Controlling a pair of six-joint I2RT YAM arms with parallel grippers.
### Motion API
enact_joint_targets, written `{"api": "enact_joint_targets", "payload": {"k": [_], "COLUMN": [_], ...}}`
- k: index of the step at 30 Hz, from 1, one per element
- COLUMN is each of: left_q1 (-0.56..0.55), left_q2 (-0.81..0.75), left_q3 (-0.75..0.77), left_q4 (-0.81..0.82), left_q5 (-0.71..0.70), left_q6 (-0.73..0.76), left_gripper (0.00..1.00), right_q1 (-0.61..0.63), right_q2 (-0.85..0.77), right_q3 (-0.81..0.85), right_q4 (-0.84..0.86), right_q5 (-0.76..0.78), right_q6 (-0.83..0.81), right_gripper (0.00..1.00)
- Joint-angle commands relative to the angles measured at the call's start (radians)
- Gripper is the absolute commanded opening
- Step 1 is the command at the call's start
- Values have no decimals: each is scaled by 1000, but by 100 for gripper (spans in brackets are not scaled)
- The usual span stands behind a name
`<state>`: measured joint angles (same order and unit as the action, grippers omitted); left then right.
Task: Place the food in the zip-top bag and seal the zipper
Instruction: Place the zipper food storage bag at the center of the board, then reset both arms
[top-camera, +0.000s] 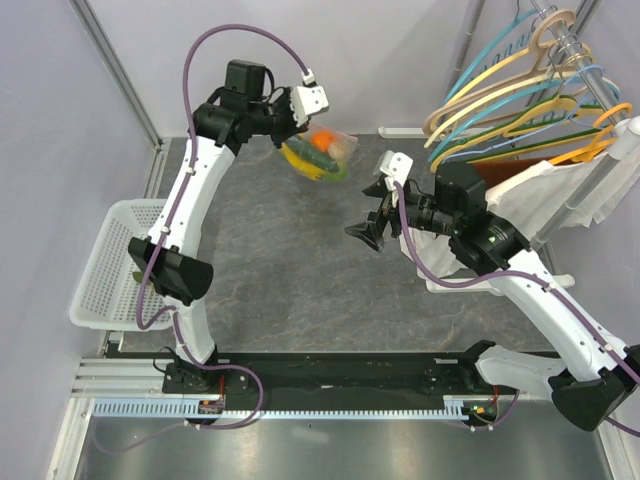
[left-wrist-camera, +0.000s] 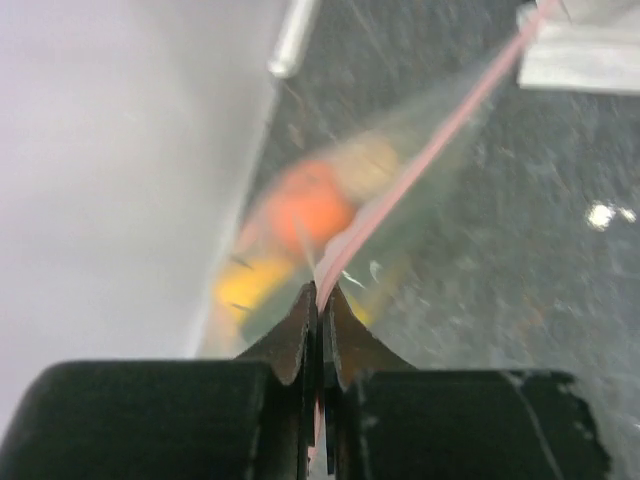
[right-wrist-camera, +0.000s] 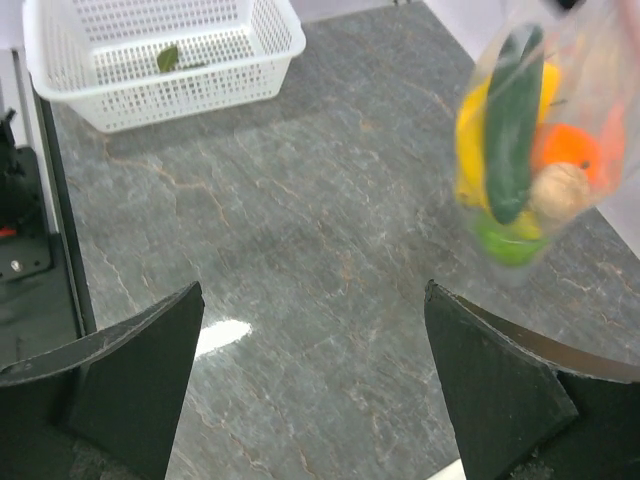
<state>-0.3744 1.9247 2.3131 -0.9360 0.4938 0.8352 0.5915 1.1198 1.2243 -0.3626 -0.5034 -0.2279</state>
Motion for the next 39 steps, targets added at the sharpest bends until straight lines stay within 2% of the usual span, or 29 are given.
{"api": "enact_joint_targets", "payload": {"k": [1, 9, 12, 16, 18, 19, 20, 21, 22, 23, 24, 26, 28, 32, 35, 36, 39], "left_q1": [-40, -99, -153, -228, -247, -261, -264, -264, -261, -258, -247, -235, -192, -75, 34, 69, 80], "left_q2": [-72, -252, -326, -395, -418, -424, -437, -440, -444, -458, -467, -503, -556, -612, -667, -681, -743], "left_q3": [-200, -769, -930, -1063, -1116, -1129, -1138, -1140, -1134, -1111, -1094, -1036, -985, -806, -747, -741, -762], "left_q4": [6, 11, 25, 68, 92, 103, 114, 130, 131, 125, 118, 108, 91, 23, -6, -18, -50], "left_q5": [-49, 0, 49, 112, 137, 155, 160, 158, 146, 147, 152, 138, 134, 158, 169, 140, 24], "left_q6": [-36, -108, -174, -276, -326, -341, -360, -404, -419, -429, -435, -453, -501, -583, -622, -616, -593], "left_gripper": [2, 2, 2, 2, 9, 13, 24, 30, 43, 46, 57, 84, 99, 100, 100, 100, 100], "right_q1": [-1, -1, -2, -1, -2, -1, -1, -1, -1, -1, -1, -2, -1, -1, -13, -16, -15], "right_q2": [-41, -72, -75, -89, -94, -97, -104, -110, -113, -123, -126, -138, -149, -192, -215, -219, -239], "right_q3": [46, -9, -25, -49, -57, -59, -60, -62, -60, -54, -49, -29, -22, -19, -17, -16, -12], "right_q4": [45, 40, 39, 25, 14, 5, 1, -4, -16, -24, -35, -68, -91, -107, -125, -131, -159], "right_q5": [16, 45, 58, 68, 75, 75, 74, 71, 69, 65, 62, 66, 71, 74, 55, 49, 20], "right_q6": [79, 113, 139, 156, 171, 177, 183, 199, 205, 208, 211, 213, 216, 226, 219, 214, 187], "right_gripper": [98, 98, 98, 98, 98, 98, 98, 98, 98, 98, 98, 98, 98, 98, 98, 98, 98]}}
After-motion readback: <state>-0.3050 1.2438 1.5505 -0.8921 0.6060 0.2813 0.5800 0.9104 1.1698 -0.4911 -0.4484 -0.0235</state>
